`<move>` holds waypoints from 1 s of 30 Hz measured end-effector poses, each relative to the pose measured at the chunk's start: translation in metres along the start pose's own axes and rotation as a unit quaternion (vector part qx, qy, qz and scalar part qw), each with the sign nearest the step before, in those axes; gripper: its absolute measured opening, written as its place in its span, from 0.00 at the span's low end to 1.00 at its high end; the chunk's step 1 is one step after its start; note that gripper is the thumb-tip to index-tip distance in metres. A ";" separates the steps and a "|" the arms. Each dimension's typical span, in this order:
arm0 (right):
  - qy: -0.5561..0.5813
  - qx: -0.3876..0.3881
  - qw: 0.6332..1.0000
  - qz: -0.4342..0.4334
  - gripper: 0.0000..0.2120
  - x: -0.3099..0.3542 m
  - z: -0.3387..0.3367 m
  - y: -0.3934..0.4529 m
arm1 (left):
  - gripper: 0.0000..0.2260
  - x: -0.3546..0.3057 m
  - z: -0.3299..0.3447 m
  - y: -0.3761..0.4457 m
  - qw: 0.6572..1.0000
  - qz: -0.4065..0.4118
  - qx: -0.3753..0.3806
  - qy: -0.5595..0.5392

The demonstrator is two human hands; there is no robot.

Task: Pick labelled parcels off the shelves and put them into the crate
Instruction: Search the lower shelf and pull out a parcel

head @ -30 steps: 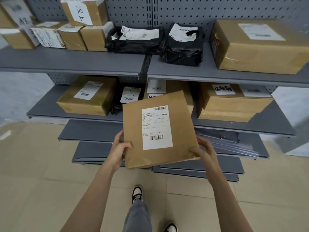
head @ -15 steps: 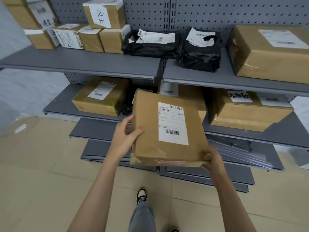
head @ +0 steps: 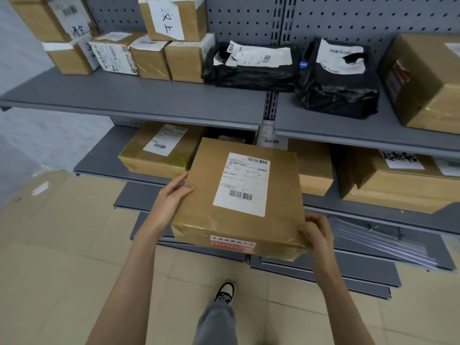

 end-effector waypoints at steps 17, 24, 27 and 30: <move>0.006 0.064 0.995 0.079 0.27 0.031 0.213 0.114 | 0.21 -0.018 -0.147 0.174 0.994 -0.076 -0.073 0.007; -0.018 0.135 0.989 0.065 0.30 0.029 0.247 0.153 | 0.21 -0.027 -0.161 0.227 0.976 -0.021 -0.135 0.170; -0.063 0.178 0.982 0.024 0.28 0.034 0.260 0.169 | 0.15 -0.041 -0.160 0.241 0.948 0.057 -0.140 0.280; -0.167 0.165 0.972 -0.028 0.24 0.034 0.256 0.177 | 0.14 -0.053 -0.145 0.244 0.886 0.063 -0.192 0.417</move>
Point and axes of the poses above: each hand's wrist, its own y-axis towards the middle knuckle, its own z-axis out of the palm, x = y × z, the point moved 2 cm from there along y, towards the middle knuckle, and after that the axes turned 3 degrees about -y, right-handed, at the moved point
